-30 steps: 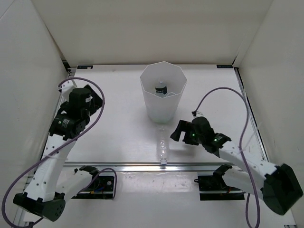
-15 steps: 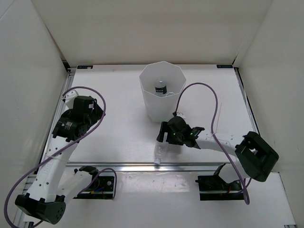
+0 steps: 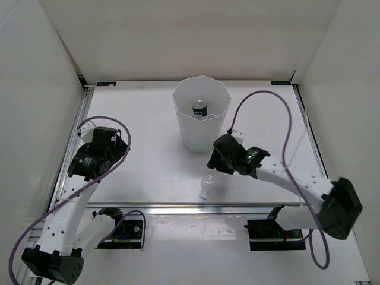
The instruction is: Put the plastic bottles in the bin
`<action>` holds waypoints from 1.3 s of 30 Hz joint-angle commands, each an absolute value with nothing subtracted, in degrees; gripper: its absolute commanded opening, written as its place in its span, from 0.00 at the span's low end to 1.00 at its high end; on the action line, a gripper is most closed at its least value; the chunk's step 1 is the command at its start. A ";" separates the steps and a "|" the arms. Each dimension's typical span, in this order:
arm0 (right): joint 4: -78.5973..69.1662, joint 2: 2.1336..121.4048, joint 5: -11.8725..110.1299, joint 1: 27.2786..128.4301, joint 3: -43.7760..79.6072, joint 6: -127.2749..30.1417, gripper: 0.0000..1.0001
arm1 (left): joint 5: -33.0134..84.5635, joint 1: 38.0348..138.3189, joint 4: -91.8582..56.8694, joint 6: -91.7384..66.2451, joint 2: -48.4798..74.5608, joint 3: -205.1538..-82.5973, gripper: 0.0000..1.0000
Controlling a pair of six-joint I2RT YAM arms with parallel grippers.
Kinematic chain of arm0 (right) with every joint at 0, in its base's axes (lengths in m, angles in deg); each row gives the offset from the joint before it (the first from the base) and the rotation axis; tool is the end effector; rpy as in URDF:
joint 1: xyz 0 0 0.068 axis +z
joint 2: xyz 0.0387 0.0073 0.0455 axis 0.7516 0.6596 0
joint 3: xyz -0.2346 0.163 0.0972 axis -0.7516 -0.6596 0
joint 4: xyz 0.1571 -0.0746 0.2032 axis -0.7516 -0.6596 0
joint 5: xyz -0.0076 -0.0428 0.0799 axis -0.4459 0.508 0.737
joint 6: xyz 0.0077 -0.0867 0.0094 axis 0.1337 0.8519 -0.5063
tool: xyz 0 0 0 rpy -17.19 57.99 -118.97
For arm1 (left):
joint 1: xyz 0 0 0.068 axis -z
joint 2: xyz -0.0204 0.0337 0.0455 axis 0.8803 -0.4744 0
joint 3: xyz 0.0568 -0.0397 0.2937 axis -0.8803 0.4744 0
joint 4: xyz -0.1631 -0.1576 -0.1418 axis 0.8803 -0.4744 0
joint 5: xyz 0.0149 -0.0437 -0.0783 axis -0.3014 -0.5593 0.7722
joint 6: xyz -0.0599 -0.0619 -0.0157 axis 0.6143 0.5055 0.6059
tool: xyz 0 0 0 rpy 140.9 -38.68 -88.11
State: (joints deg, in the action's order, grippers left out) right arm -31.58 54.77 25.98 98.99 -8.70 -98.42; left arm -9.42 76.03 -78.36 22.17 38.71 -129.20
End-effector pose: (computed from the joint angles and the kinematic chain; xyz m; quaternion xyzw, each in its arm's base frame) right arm 0.1970 0.2045 0.2258 0.0958 0.9345 0.1796 0.2922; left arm 0.1649 -0.0058 0.3198 -0.3285 0.8594 0.0250 0.3910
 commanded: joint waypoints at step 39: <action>-27.74 59.88 -4.39 88.64 35.27 -62.21 1.00 | -1.65 72.93 -67.94 14.70 35.71 -131.47 1.00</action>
State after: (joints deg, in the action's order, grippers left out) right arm -24.20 59.80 -1.89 90.22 37.65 -58.46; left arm -2.12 73.23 -68.98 15.44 34.54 -131.32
